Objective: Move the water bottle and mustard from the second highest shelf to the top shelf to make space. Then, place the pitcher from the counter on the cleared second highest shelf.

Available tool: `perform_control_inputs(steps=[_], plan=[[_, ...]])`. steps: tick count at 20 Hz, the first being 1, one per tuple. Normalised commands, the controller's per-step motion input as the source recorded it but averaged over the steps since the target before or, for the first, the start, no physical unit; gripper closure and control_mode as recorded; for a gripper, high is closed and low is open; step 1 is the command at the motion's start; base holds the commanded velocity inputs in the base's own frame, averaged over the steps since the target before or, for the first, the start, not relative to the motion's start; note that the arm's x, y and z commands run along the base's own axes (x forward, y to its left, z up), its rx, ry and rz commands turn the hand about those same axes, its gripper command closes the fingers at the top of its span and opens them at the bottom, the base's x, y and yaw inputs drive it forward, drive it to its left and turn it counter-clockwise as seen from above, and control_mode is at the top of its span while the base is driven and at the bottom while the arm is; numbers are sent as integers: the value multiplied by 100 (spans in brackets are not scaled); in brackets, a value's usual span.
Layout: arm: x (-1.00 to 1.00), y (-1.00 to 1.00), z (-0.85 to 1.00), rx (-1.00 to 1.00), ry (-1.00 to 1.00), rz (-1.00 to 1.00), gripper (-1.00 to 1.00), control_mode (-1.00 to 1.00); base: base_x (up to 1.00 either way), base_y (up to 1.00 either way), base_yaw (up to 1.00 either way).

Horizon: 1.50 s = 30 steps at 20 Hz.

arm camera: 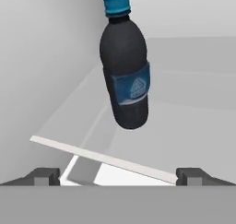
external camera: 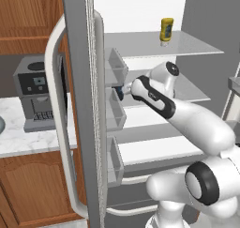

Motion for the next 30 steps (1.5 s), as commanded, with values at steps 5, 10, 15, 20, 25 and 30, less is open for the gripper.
perform_control_inputs(steps=[5,10,15,20,25,30], plan=[[28,2,-17,0,0,2,-100,-100,0,0,0],[35,12,-6,0,0,0,-100,-100,0,0,0],[34,14,0,0,0,0,-100,-100,0,0,0],[32,7,0,0,0,0,-100,-100,0,0,0],[25,6,0,0,0,0,-100,-100,0,0,0],[21,14,-4,0,0,0,-100,-100,0,0,0]])
